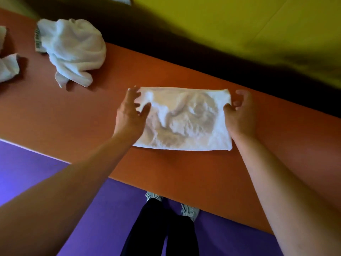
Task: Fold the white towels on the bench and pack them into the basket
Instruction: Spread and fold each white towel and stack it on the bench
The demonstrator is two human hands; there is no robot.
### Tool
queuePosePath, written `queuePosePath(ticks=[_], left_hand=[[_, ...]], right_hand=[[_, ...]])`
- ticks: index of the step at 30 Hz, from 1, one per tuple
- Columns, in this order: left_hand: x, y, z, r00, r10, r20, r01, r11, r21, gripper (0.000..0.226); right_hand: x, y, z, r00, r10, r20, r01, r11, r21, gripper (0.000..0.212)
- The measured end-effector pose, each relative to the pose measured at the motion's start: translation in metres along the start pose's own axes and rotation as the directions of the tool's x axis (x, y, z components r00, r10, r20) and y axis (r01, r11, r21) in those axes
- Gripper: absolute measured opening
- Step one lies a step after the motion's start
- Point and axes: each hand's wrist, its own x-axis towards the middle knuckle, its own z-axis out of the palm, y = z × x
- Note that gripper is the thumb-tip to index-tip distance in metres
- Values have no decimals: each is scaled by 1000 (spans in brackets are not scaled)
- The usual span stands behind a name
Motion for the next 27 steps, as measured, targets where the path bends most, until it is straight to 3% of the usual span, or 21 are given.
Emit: queuePosePath(ticks=[1,3,6,8,10,17,21,23,25,27], left_hand=[[-14,0,8,991,126,50,-129,989,75,49],[-43,4,26,920,342,192,-380,898,221,41],[-81,7,55,793,373,482,-559,760,331,49],[-99,4,67,765,335,550,-580,729,362,55],[-104,2,71,777,336,533,-580,711,397,55],[-98,-6,65,832,276,482,-536,624,568,57],[-104,-10,62,893,178,413,-424,639,642,67],[-113,-11,60,903,207,377,-417,635,650,68],[-126,-14,59,866,293,405,-493,628,601,60],[-143,-24,60,783,358,508,-611,594,524,61]], right_hand=[[-2,1,0,984,-177,4,176,975,-137,47],[-2,-3,3,863,-490,123,503,812,-296,50],[3,-4,16,695,-617,369,718,620,-315,45],[5,5,19,688,-552,472,721,593,-358,46],[2,19,15,732,-472,491,671,625,-400,52],[-80,57,-8,890,-353,289,456,676,-578,44],[-131,72,-5,904,-304,300,425,703,-570,47],[-146,77,-3,897,-317,308,440,708,-553,51],[-153,82,-5,890,-330,314,451,736,-505,56],[-156,89,-9,871,-335,360,475,762,-440,62]])
